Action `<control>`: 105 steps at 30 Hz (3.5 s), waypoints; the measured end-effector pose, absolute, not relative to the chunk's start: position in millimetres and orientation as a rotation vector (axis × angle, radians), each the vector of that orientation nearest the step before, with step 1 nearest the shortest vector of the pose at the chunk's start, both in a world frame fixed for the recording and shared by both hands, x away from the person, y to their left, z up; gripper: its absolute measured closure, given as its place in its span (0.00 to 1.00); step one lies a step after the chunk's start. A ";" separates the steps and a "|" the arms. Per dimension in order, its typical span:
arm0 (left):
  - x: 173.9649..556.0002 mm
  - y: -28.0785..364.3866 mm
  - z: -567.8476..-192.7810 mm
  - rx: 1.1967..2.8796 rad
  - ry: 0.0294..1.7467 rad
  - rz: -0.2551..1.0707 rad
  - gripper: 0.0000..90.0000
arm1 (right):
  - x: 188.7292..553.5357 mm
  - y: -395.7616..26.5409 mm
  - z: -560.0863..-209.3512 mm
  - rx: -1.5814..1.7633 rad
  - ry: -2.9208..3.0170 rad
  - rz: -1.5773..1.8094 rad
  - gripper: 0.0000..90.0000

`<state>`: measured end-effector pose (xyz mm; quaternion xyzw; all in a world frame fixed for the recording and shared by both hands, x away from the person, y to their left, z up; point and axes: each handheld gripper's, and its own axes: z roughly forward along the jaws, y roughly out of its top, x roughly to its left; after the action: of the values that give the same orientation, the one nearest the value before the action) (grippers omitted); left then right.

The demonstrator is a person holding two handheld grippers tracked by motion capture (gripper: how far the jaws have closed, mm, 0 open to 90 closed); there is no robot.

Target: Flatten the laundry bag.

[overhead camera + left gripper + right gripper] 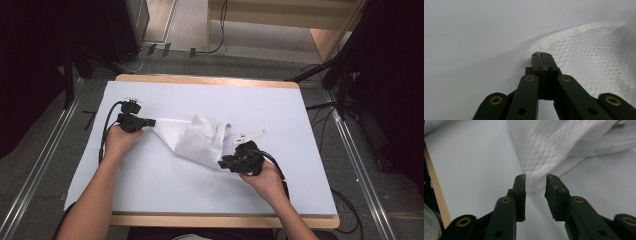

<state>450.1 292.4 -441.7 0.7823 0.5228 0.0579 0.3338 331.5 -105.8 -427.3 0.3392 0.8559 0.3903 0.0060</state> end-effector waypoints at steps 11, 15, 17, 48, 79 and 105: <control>445.8 290.4 -439.4 2.044 1.355 0.155 1.00 | 356.1 -106.2 -412.8 1.134 2.546 1.272 0.53; 442.3 292.7 -439.2 2.034 1.358 0.156 1.00 | 371.3 -95.5 -414.8 1.179 2.542 1.303 0.57; 440.5 293.5 -438.9 2.039 1.360 0.165 1.00 | 376.6 -89.5 -417.9 1.174 2.562 1.275 0.75; 440.5 332.1 -439.3 1.942 1.495 0.164 0.92 | 339.9 -96.2 -412.8 1.057 2.704 1.271 0.79; 397.3 268.8 -422.0 2.011 1.255 0.052 0.69 | 424.0 -96.0 -414.4 1.092 2.591 1.259 0.54; 397.2 246.4 -453.1 2.156 1.227 -0.029 1.00 | 407.1 -47.0 -415.9 0.932 2.684 1.335 0.99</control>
<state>397.2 246.4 -453.1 0.8219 0.4680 -0.0111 0.3245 407.1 -47.0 -415.9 0.2970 0.8550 0.4251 0.0011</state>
